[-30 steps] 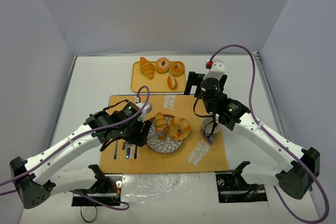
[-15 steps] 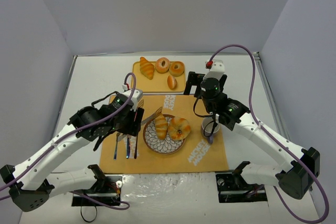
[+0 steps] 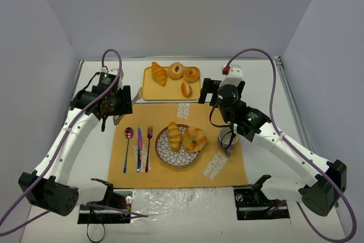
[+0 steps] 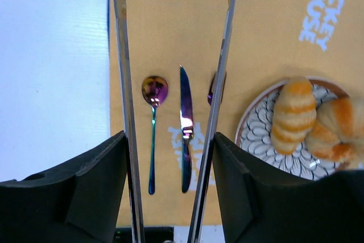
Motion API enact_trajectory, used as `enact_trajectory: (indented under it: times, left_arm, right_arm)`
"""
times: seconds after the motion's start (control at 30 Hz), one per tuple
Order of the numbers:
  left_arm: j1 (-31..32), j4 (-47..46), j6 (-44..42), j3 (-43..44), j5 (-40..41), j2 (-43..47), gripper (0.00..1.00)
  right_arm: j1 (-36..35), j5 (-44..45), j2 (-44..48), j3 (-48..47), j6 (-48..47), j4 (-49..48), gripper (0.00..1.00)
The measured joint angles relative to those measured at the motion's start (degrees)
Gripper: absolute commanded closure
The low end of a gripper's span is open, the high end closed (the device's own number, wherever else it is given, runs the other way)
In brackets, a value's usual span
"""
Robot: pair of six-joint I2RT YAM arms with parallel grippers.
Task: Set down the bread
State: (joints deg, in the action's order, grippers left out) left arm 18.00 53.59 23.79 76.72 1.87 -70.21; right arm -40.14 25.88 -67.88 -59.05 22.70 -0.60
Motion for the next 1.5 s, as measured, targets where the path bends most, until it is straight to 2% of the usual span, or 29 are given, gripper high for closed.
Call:
enact_trajectory:
  times: [0.4,0.57,0.93,1.1,1.33,1.5]
  left_arm:
    - [-17.1,-9.5,1.9,7.7,-2.0,-19.1,0.47]
    - [-21.7,-11.9,4.0,12.0,-1.2,-27.2,0.47]
    - [-23.5,-13.7,4.4,27.7,-1.3,-46.0,0.47]
    - [-24.3,-12.6,4.3,32.3,-1.7,-53.3,0.47]
    - [-25.5,-10.7,4.1,34.7,-1.9,-58.5,0.44]
    - [-26.3,-10.2,3.9,36.6,-1.9,-60.7,0.38]
  right_arm:
    - [0.0,-1.4,0.0,0.0,0.0,-0.3,0.00]
    - [0.0,-2.0,-0.5,0.0,-0.1,-0.5,0.00]
    - [0.0,-2.4,-0.8,0.0,-0.1,-0.5,0.00]
    - [0.0,-2.4,-0.8,0.0,-0.1,-0.5,0.00]
    - [0.0,-2.4,-0.8,0.0,-0.1,-0.5,0.00]
    - [0.0,-2.4,-0.8,0.0,0.0,-0.5,0.00]
